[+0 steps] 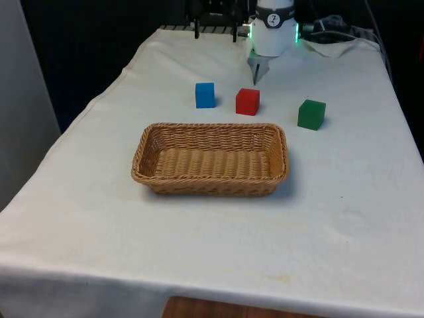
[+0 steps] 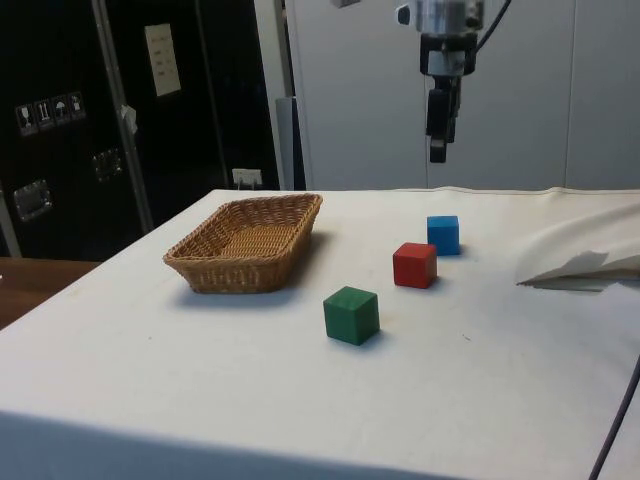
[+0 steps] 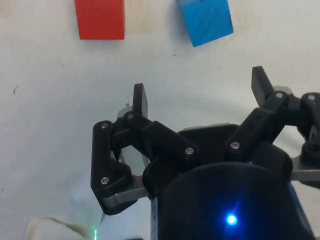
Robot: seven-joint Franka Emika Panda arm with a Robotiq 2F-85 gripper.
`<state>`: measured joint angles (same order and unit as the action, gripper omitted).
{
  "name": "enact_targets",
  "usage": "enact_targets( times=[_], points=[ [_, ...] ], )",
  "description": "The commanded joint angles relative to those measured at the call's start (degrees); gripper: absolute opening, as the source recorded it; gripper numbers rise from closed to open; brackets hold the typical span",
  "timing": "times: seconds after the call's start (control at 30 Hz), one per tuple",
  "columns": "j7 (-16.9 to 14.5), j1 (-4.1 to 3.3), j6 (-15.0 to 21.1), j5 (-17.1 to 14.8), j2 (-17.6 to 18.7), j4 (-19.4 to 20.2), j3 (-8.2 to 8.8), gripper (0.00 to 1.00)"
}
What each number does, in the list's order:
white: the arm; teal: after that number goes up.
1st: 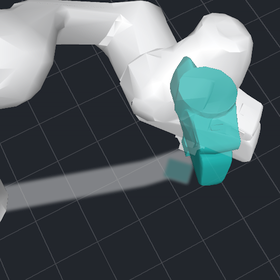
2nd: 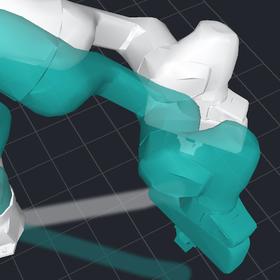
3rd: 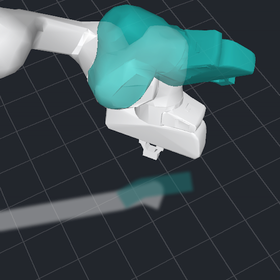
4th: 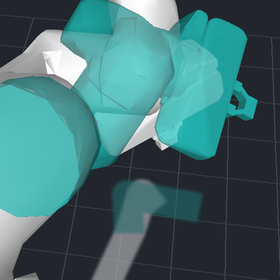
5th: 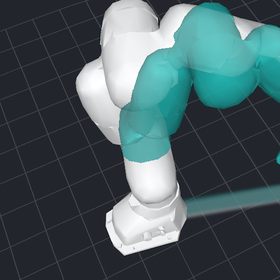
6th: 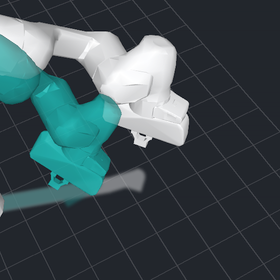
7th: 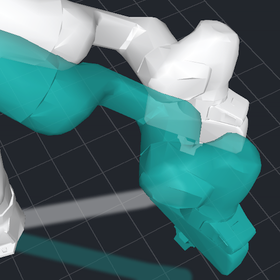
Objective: Pick up the blue cube and place it into the basket.
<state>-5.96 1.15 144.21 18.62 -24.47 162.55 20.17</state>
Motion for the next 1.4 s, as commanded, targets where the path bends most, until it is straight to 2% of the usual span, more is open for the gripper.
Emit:
enact_targets(
  times=[0.0,0.03,0.1,0.27,0.3,0.33,0.57,0.63,0.7,0.9,0.93,1.17,1.2,1.23,1.37],
  points=[
    [-0.11,0.00,1.26,0.00,0.34,0.40,0.17,1.00],
    [-0.29,0.40,3.61,0.69,1.20,0.69,0.40,1.00],
    [-0.40,0.40,4.24,0.63,1.60,0.80,0.57,1.00],
    [-0.63,0.23,8.77,0.40,4.76,1.15,1.20,1.00],
    [-0.80,0.06,8.37,0.00,4.98,1.03,1.20,1.00],
    [-0.63,0.23,10.14,0.34,5.79,1.26,1.26,1.00],
    [-0.92,0.11,14.38,0.06,9.40,1.66,1.83,1.00],
    [-0.80,0.06,13.41,0.00,9.40,1.38,1.66,1.00],
    [-1.03,0.06,15.70,0.00,10.66,1.78,2.01,1.00],
    [-2.18,0.00,18.11,-0.17,12.95,1.72,2.86,1.00],
    [-1.72,0.06,17.42,0.00,13.06,1.49,2.58,1.00],
    [-4.87,-0.23,19.14,-0.57,14.32,1.38,4.53,1.00],
    [-4.07,0.06,18.11,-0.06,14.09,1.15,4.07,1.00],
    [-5.21,-0.29,19.14,-0.63,14.50,1.32,4.70,1.00],
    [-6.53,-0.34,19.25,-0.74,15.18,1.09,5.27,1.00]
  ],
)
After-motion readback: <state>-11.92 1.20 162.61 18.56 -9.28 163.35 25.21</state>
